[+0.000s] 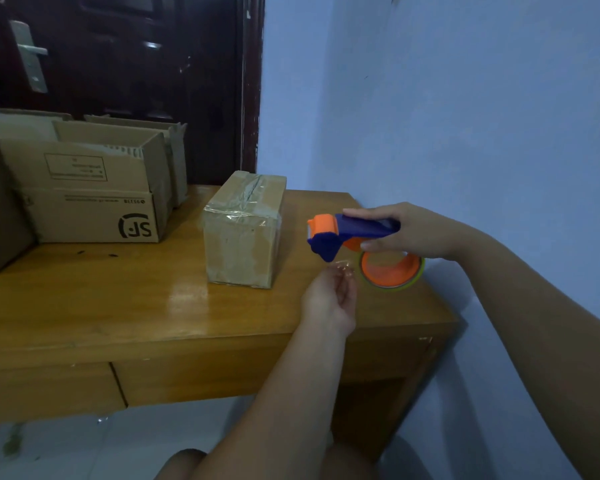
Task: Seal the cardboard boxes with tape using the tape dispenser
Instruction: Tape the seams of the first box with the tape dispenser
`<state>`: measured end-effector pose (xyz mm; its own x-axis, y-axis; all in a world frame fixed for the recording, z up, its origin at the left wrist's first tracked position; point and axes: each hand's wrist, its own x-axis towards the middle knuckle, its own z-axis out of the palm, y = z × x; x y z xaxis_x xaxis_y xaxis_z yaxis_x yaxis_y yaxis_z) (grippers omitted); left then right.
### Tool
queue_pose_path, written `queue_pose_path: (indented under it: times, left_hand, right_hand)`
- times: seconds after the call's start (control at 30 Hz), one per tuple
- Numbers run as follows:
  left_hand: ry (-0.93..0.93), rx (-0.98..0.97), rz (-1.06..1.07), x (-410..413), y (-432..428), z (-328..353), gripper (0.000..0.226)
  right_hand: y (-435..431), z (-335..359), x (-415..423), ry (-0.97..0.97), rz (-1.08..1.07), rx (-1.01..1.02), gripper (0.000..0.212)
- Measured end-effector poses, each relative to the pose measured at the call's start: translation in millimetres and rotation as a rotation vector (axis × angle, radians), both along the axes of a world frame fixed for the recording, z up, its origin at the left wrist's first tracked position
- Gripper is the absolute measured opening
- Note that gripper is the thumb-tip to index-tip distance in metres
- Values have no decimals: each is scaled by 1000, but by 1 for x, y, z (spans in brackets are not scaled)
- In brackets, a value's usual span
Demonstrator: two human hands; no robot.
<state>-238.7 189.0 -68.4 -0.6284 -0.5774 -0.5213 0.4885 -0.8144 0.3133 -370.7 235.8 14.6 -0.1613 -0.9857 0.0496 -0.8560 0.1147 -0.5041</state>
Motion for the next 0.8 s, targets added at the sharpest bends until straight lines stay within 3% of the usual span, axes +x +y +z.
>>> queue_pose_path:
  times: [0.4,0.67,0.8]
  left_hand:
    - [-159,-274,32,27,-20,23,5]
    - [-264,-636,144,35,-26,51,16]
    - [-304,-704,194,36,-33,56,20]
  right_hand:
    - [17,-21,20,-76,-4,-424,59]
    - [20,-34,26,-40,-123,-655,75]
    - [17,-43,33,3,-124,-663,60]
